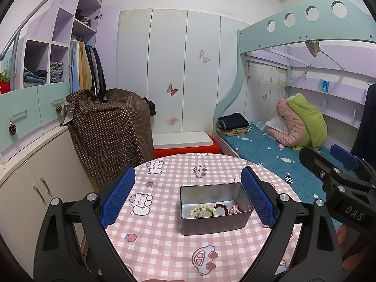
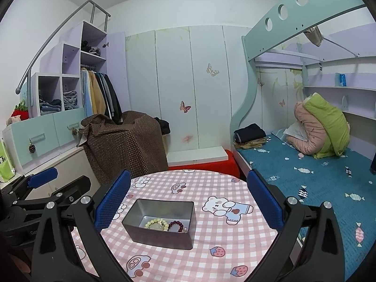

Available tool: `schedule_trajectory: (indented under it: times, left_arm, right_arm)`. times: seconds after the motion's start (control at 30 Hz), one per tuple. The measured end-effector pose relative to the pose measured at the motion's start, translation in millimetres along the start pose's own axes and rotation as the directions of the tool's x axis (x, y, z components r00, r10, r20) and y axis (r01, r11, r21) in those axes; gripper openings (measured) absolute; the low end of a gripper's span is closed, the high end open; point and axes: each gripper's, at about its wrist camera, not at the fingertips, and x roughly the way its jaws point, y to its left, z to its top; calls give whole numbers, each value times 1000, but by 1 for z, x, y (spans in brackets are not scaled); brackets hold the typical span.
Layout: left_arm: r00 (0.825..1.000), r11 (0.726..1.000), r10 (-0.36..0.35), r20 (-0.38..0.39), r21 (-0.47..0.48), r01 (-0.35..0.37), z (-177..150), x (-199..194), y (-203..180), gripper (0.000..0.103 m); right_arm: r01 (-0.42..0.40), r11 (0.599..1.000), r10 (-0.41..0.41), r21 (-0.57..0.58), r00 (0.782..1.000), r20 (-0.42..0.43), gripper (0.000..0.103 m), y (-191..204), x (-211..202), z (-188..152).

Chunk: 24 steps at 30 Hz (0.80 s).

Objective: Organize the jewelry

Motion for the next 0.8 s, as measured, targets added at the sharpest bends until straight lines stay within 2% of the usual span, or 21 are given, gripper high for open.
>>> schedule_trajectory:
  times: [0.6, 0.8]
  left_arm:
    - [1000, 1000, 2, -10, 2, -2, -1, -2, 3, 92]
    - [999, 1000, -17, -28, 10, 18, 2, 0, 4, 92]
  right_arm:
    - [-16, 1000, 16, 11, 1000, -5, 96, -4, -1, 1]
    - [-25, 999, 25, 21, 1000, 0, 96, -5, -1, 2]
